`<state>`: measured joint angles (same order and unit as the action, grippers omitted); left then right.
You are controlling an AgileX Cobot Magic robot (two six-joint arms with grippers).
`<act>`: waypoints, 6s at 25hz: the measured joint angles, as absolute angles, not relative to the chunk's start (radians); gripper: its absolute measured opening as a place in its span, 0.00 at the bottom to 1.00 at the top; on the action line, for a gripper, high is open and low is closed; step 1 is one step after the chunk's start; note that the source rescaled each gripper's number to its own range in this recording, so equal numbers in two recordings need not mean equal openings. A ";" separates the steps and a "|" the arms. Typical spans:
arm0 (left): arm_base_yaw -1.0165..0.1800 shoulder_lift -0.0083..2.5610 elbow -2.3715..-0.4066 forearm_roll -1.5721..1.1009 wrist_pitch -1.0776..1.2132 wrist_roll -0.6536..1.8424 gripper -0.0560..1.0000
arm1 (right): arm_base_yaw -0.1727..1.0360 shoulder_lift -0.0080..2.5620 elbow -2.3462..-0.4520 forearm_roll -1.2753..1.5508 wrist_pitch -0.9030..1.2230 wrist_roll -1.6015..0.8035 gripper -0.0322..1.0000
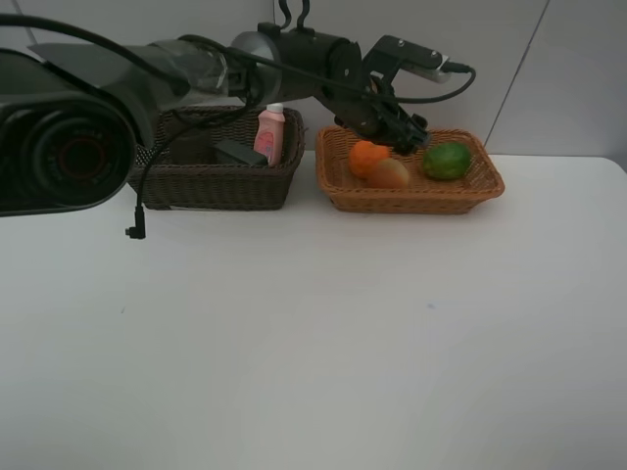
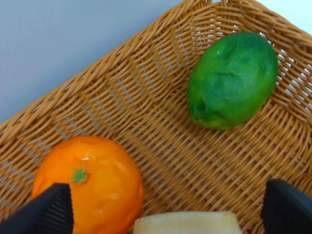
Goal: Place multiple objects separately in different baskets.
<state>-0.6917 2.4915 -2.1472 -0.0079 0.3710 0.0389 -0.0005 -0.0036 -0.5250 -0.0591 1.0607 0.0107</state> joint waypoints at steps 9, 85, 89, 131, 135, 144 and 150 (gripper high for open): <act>-0.732 2.441 -2.147 0.025 0.475 0.040 1.00 | -0.001 -0.004 -0.525 -0.059 1.061 0.011 1.00; 0.099 -0.006 -0.562 -0.049 1.198 0.026 1.00 | -0.001 -0.004 -0.525 -0.059 1.061 0.011 1.00; 0.099 -0.006 -0.559 -0.050 1.198 0.025 1.00 | -0.001 -0.004 -0.525 -0.059 1.061 0.011 1.00; 0.147 -0.008 -0.503 -0.051 1.064 -0.034 1.00 | -0.001 -0.004 -0.525 -0.059 1.061 0.011 1.00; 0.147 -0.008 -0.503 -0.051 1.064 -0.034 1.00 | -0.001 -0.004 -0.525 -0.059 1.061 0.011 1.00; 0.147 -0.008 -0.503 -0.051 1.064 -0.034 1.00 | -0.001 -0.004 -0.525 -0.059 1.061 0.011 1.00; 0.147 -0.008 -0.503 -0.051 1.064 -0.034 1.00 | -0.001 -0.004 -0.525 -0.059 1.061 0.011 1.00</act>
<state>0.1472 -0.0079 -0.5032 -0.0507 1.0640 -0.0345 -0.0005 -0.0036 -0.5250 -0.0591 1.0607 0.0107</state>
